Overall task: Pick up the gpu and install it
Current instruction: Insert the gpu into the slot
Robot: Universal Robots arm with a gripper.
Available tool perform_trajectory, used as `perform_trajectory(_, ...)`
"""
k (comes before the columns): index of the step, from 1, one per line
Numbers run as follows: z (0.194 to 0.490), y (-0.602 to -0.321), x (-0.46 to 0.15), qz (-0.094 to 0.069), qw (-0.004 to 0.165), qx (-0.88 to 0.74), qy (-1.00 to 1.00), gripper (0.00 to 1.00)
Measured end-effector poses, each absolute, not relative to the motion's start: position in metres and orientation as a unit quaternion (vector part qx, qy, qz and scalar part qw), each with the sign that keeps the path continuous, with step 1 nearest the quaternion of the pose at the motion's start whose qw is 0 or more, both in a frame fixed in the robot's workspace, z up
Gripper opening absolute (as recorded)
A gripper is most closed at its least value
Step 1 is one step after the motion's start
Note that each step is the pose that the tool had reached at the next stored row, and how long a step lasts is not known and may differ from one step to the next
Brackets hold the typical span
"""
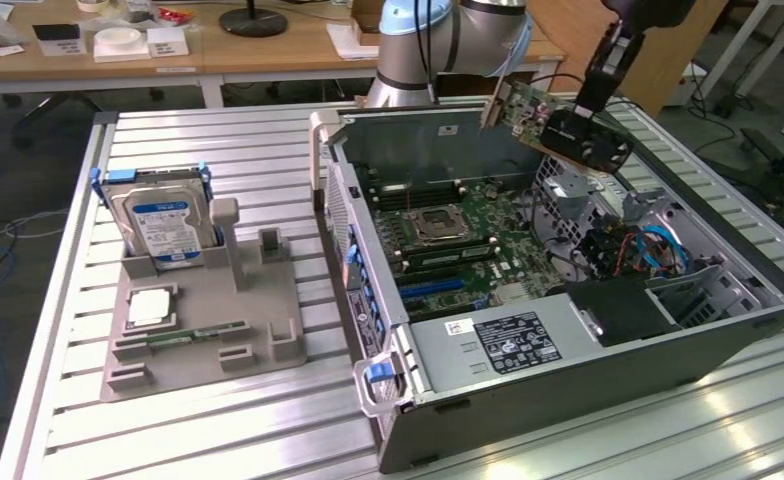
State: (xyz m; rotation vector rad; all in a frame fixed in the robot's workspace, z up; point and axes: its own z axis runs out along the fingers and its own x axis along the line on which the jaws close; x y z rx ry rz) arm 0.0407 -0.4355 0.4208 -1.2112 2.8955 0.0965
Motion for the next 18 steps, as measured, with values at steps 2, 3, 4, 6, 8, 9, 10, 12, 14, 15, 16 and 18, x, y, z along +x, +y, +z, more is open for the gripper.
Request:
perform_trajectory(2,0.4207,-0.4355,0.0407,0.031,0.000,-0.399,0.916,0.27)
perform_trajectory(3,0.4207,-0.4355,0.0407,0.031,0.000,-0.406,0.913,0.27)
perform_trajectory(4,0.4207,-0.4355,0.0407,0.031,0.000,-0.413,0.910,0.27)
perform_trajectory(6,0.4207,-0.4355,0.0407,0.031,-0.001,-0.428,0.903,0.27)
perform_trajectory(8,0.4207,-0.4355,0.0407,0.031,-0.001,-0.442,0.897,0.27)
perform_trajectory(9,0.4206,-0.4355,0.0407,0.031,-0.001,-0.449,0.893,0.27)
perform_trajectory(10,0.4206,-0.4355,0.0407,0.031,-0.002,-0.456,0.890,0.27)
perform_trajectory(12,0.4206,-0.4355,0.0407,0.031,-0.002,-0.470,0.882,0.27)
perform_trajectory(14,0.4206,-0.4355,0.0407,0.031,-0.003,-0.484,0.875,0.27)
perform_trajectory(15,0.4206,-0.4355,0.0407,0.031,-0.003,-0.491,0.871,0.27)
perform_trajectory(16,0.4206,-0.4355,0.0407,0.031,-0.003,-0.497,0.867,0.27)
perform_trajectory(18,0.4207,-0.4355,0.0407,0.031,-0.003,-0.504,0.863,0.27)
